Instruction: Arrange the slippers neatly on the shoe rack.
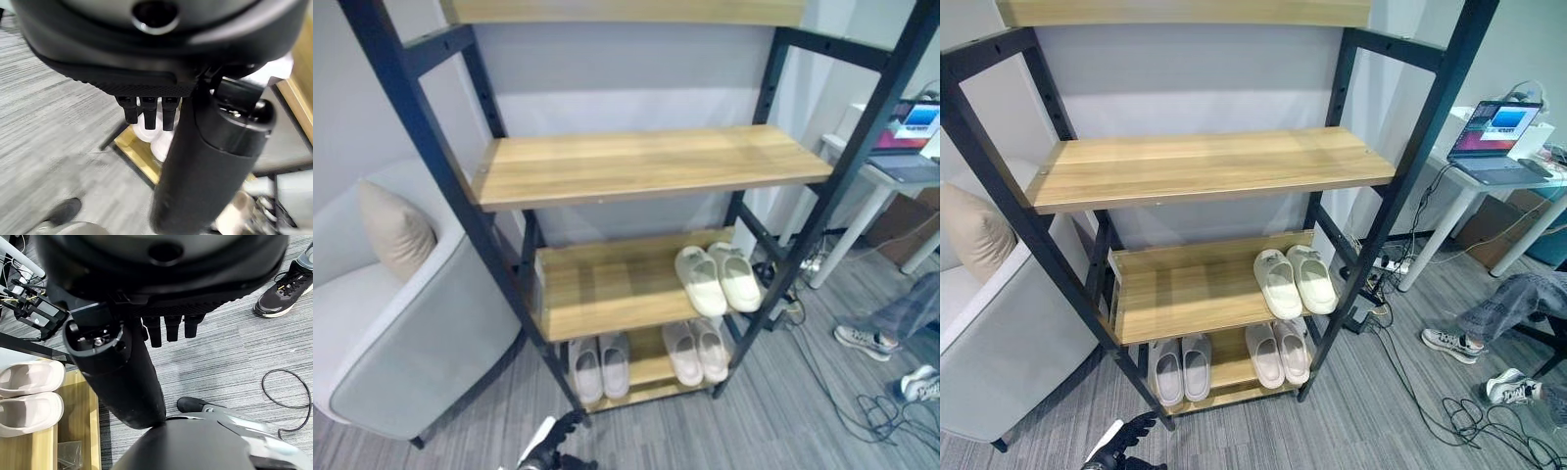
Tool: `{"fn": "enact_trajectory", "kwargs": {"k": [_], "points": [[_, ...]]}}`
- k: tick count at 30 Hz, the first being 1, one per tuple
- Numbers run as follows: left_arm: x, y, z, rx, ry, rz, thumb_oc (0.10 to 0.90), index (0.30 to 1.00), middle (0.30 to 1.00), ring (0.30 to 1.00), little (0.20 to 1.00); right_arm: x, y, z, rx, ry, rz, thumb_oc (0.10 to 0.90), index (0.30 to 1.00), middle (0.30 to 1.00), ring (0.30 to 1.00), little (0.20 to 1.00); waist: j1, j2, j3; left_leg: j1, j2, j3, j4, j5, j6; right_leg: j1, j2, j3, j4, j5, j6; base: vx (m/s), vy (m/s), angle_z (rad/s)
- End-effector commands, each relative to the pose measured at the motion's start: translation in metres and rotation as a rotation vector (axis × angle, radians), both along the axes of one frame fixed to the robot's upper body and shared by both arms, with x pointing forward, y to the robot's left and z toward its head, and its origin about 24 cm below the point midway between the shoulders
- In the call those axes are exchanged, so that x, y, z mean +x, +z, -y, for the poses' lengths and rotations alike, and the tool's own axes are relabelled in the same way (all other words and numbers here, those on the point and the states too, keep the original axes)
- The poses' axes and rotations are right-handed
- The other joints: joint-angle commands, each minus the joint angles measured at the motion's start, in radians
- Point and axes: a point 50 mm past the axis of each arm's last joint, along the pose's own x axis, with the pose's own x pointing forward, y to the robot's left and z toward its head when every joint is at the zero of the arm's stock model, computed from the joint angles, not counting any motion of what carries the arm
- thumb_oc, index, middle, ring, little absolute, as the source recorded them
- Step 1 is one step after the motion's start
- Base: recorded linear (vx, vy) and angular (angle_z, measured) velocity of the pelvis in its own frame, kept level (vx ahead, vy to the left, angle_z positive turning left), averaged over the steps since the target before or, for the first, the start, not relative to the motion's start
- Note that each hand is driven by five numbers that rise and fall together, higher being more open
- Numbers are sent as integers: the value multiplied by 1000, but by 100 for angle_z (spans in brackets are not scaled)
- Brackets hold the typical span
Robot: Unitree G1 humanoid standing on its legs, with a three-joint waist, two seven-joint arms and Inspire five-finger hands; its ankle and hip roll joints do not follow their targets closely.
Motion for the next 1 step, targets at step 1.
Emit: {"fn": "enact_trajectory", "kwargs": {"k": [1], "points": [[28, 2, -16, 43, 166, 66, 800, 900, 900, 900, 900, 5, -1, -1, 1, 20, 0, 800, 900, 900, 900, 900, 0, -12, -10, 8, 30, -49, -2, -63, -43, -9, -38, -74, 29, -43, 75, 25, -8, 3]]}}
